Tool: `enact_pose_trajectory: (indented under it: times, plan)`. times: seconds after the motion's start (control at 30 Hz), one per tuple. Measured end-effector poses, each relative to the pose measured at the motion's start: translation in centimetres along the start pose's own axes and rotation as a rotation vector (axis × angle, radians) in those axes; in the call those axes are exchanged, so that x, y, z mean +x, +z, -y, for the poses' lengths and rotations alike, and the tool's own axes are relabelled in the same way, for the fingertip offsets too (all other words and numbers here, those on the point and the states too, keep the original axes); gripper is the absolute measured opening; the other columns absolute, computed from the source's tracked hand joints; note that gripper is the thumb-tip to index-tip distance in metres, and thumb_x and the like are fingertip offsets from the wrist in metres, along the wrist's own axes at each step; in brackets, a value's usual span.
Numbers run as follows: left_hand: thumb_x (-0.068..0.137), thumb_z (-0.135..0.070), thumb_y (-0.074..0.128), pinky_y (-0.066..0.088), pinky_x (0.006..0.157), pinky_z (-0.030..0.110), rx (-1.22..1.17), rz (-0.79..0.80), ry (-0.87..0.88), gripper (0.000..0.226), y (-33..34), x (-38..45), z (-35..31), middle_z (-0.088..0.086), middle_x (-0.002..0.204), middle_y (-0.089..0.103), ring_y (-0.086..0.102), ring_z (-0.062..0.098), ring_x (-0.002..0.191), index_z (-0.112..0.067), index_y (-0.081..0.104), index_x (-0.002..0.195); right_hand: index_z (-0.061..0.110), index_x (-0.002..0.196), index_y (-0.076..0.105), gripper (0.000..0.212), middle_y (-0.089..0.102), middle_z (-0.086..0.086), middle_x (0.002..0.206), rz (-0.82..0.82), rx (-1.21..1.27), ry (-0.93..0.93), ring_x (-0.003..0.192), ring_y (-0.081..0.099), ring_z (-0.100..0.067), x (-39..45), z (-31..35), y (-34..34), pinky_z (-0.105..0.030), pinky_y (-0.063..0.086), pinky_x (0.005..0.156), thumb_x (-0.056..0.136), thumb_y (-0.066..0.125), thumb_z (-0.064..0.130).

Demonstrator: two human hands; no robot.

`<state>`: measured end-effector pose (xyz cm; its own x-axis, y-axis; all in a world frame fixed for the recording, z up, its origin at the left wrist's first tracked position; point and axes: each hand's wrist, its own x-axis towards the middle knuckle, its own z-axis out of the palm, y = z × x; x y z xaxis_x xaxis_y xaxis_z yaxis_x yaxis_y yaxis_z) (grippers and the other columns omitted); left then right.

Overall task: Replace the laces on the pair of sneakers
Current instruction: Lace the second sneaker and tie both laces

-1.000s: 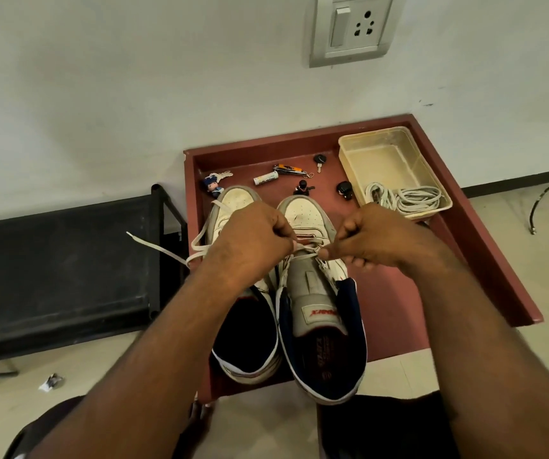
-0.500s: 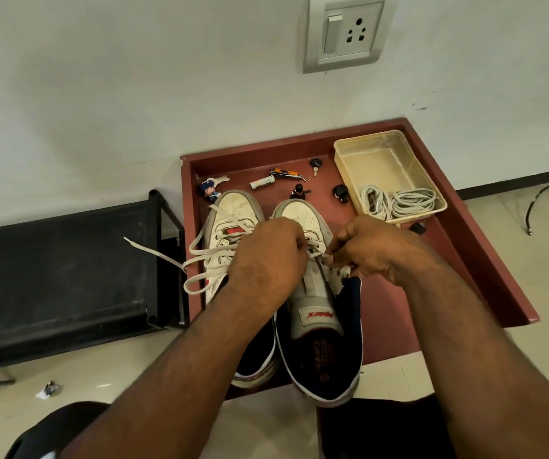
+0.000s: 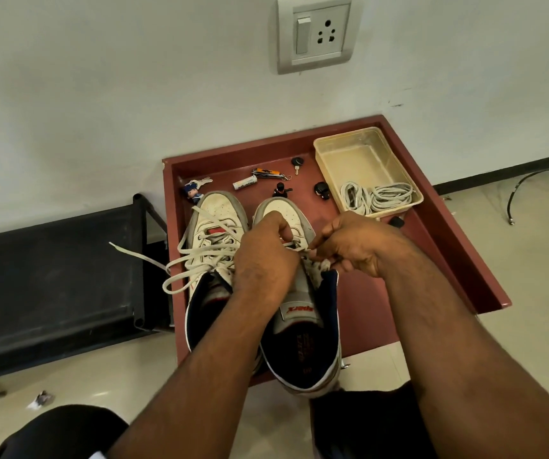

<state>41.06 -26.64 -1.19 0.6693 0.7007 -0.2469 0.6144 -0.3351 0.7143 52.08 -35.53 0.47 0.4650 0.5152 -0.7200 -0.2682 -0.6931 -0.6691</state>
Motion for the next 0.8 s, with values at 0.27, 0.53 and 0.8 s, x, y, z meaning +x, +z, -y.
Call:
enact_pose_trajectory:
  times: [0.27,0.53,0.8]
  plan:
    - [0.076,0.006,0.065,0.04,0.052,0.026,-0.021,0.03,-0.016,0.034,0.4,0.4,0.6,0.001,0.07,0.062,0.059,0.02,0.06,-0.025,0.052,0.075,-0.008,0.088,0.065,0.011,0.067,-0.008,0.057,0.027,0.05,0.0,0.044,0.064,-0.013,0.5,-0.4,-0.1,-0.02,0.047,0.039,0.086,0.058,-0.015]
    - [0.077,0.004,0.066,0.057,0.066,0.038,0.016,-0.008,-0.023,0.033,0.6,0.3,0.6,-0.002,0.074,0.065,0.065,0.021,0.07,-0.025,0.052,0.073,-0.007,0.086,0.065,0.01,0.067,-0.009,0.058,0.024,0.066,-0.004,0.043,0.063,-0.012,0.5,-0.5,-0.2,-0.018,0.046,0.039,0.086,0.058,-0.015]
    - [0.078,0.001,0.066,0.057,0.076,0.044,0.077,0.002,-0.01,0.027,1.2,0.3,0.3,-0.005,0.071,0.06,0.064,0.023,0.073,-0.023,0.053,0.073,-0.006,0.089,0.066,0.005,0.068,-0.012,0.065,0.089,0.057,-0.026,0.049,0.066,-0.013,1.1,-1.0,-0.7,-0.021,0.049,0.043,0.089,0.061,-0.006]
